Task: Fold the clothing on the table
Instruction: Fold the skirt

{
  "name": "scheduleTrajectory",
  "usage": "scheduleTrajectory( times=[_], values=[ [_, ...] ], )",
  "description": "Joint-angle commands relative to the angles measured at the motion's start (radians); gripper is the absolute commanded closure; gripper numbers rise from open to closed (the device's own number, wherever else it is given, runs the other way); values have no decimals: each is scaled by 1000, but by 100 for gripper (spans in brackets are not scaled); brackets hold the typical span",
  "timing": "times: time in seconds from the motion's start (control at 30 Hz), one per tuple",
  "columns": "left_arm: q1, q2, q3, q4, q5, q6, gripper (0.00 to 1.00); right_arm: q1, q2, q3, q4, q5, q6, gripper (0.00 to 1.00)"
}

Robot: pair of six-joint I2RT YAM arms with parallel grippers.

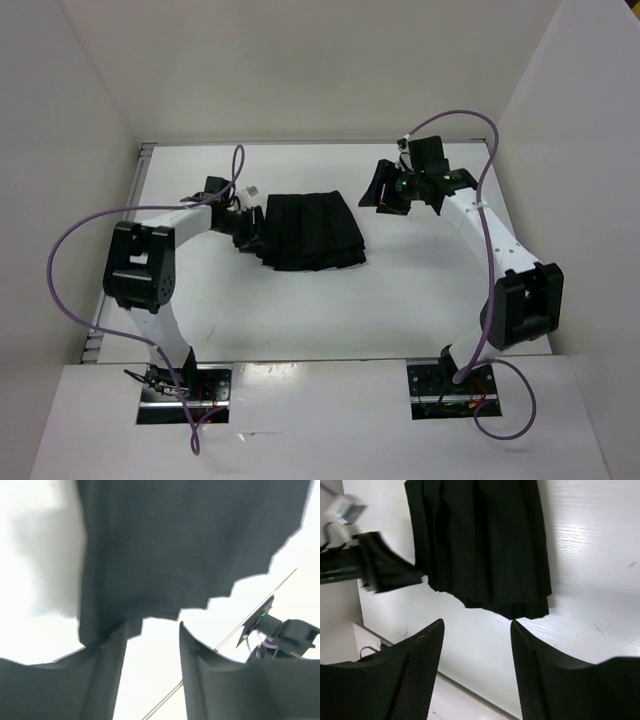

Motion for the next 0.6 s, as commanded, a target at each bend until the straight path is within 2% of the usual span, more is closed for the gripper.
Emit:
scheduleTrajectory(
  times=[0.0, 0.07, 0.1, 0.17, 0.23, 0.27, 0.3, 0.37, 0.5, 0.57],
  values=[
    [4, -228, 12, 4, 19, 12, 45, -11, -113, -26, -9, 97, 12, 39],
    [4, -328, 0, 4, -42, 1, 29, -20, -202, -107, 55, 141, 52, 38],
    [4, -417, 0, 4, -79, -12, 16, -20, -237, -144, 86, 141, 113, 38],
    [4, -543, -55, 4, -188, -43, 10, -11, -353, -285, 188, 141, 190, 38],
    [4, -628, -110, 16, -248, -81, 4, 29, -429, -397, 219, 219, 310, 36],
    [4, -671, -182, 16, -268, -133, 2, 66, -463, -419, 220, 365, 340, 36],
    [4, -745, -220, 25, -279, -156, 2, 133, -519, -434, 185, 438, 397, 36],
    [4, -833, -341, 38, -253, -230, 1, 173, -600, -488, 161, 550, 445, 36],
    [36, -906, -402, 67, -241, -270, 1, 195, -736, -649, 232, 506, 532, 36],
    [36, -916, -414, 81, -241, -270, 1, 195, -765, -640, 232, 515, 523, 34]
  ],
)
